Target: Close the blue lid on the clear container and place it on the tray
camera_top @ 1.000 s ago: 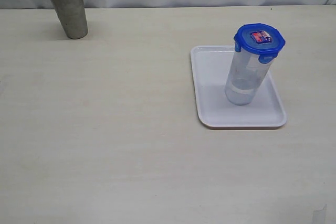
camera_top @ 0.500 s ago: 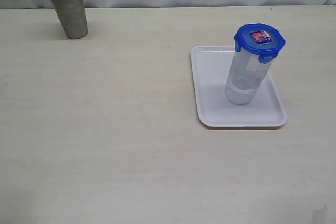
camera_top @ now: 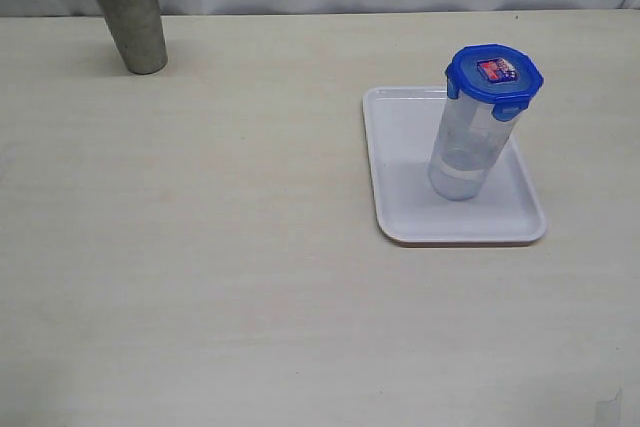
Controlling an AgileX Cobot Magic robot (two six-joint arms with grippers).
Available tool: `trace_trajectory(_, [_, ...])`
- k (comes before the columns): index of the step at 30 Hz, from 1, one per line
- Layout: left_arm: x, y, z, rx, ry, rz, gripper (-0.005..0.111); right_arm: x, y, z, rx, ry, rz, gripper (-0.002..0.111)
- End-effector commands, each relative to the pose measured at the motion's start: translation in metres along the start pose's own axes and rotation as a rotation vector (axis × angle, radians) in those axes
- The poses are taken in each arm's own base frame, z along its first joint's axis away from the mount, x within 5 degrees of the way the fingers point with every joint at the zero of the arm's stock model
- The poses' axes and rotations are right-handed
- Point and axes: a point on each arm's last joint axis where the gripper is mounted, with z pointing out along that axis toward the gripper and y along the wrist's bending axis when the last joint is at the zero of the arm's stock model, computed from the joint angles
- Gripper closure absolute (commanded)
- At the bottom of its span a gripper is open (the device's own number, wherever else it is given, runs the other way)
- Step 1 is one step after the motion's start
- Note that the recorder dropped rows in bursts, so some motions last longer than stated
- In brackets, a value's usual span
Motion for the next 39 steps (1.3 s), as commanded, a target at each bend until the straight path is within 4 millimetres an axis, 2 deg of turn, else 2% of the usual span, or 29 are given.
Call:
trace_trajectory(1, [0.0004,0.0001,0.0001,-0.002,-0.003,-0.008,0.107,0.0003,0.0000,-0.0001,0.001,-0.004,0.007,0.104])
trace_trajectory(39, [-0.0005,0.0007,0.0001,-0.008,-0.013,0.011,0.107,0.0003,0.0000,-0.0001,0.001,-0.004,0.007,0.104])
